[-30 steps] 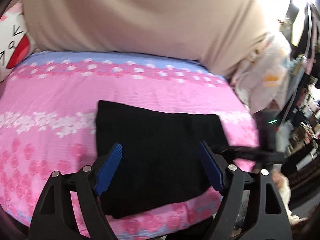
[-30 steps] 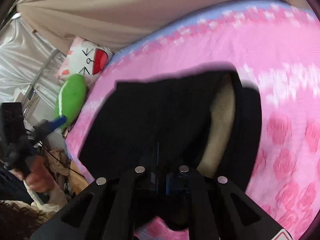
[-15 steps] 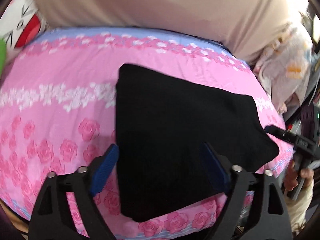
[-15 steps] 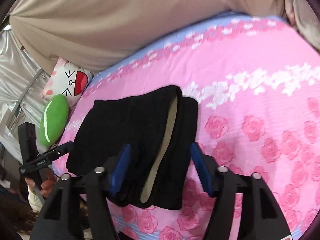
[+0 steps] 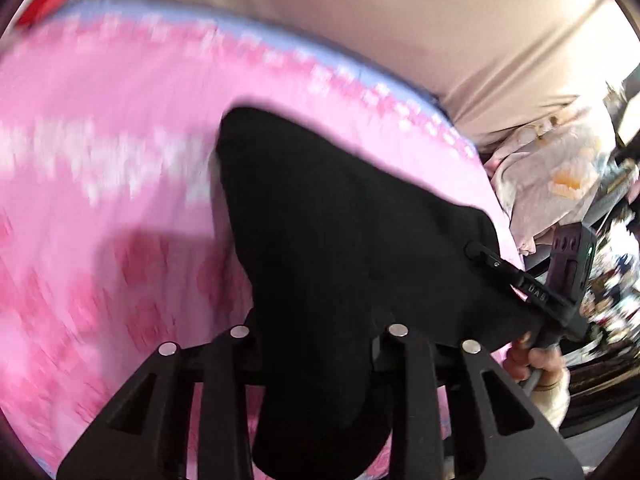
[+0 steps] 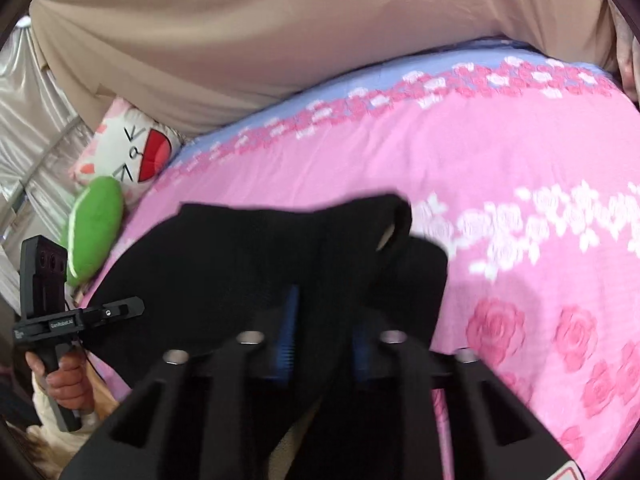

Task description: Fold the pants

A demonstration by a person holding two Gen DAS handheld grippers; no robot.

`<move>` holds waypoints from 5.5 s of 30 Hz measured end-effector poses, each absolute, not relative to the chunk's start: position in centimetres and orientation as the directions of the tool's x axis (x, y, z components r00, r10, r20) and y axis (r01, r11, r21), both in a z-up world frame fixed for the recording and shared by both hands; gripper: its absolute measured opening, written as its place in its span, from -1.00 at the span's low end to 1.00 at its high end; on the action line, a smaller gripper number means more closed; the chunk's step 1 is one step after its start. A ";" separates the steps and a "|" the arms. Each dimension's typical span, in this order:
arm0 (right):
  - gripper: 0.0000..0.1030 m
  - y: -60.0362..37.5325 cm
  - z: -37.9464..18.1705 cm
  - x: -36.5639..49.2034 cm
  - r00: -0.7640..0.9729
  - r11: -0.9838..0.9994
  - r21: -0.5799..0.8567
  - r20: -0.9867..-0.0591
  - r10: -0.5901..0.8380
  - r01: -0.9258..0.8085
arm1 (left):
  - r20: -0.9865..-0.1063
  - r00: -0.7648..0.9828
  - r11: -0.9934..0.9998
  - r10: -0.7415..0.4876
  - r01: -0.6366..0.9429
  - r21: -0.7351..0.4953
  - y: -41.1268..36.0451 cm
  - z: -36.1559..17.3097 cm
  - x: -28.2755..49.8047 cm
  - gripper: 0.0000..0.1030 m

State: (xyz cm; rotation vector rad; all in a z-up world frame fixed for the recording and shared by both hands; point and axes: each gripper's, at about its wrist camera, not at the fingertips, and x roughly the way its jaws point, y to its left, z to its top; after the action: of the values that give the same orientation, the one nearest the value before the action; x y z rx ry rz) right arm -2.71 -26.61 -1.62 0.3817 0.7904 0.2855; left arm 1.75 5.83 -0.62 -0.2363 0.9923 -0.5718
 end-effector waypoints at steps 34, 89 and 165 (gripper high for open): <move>-0.63 -25.0 -4.1 -10.0 0.615 0.900 0.436 -0.704 0.356 -0.020 | -0.813 0.481 0.927 -0.330 0.327 -0.183 4.6 -2.8 -0.1 0.65; -0.23 -22.6 2.8 -15.3 0.596 0.785 0.600 -0.578 0.558 -0.154 | -0.667 0.303 0.723 -0.680 0.429 -0.542 11.1 5.5 -7.3 -0.42; -0.84 -27.2 3.3 18.9 0.786 0.931 0.364 -0.564 0.252 -0.036 | -0.585 0.786 0.979 -0.199 0.184 -0.085 4.0 5.4 22.8 0.32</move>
State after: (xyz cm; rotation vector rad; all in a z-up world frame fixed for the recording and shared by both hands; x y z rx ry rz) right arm 18.87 -27.19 3.31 0.3469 0.6502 0.1586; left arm 22.84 3.97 5.44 -0.0235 0.6337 -0.2064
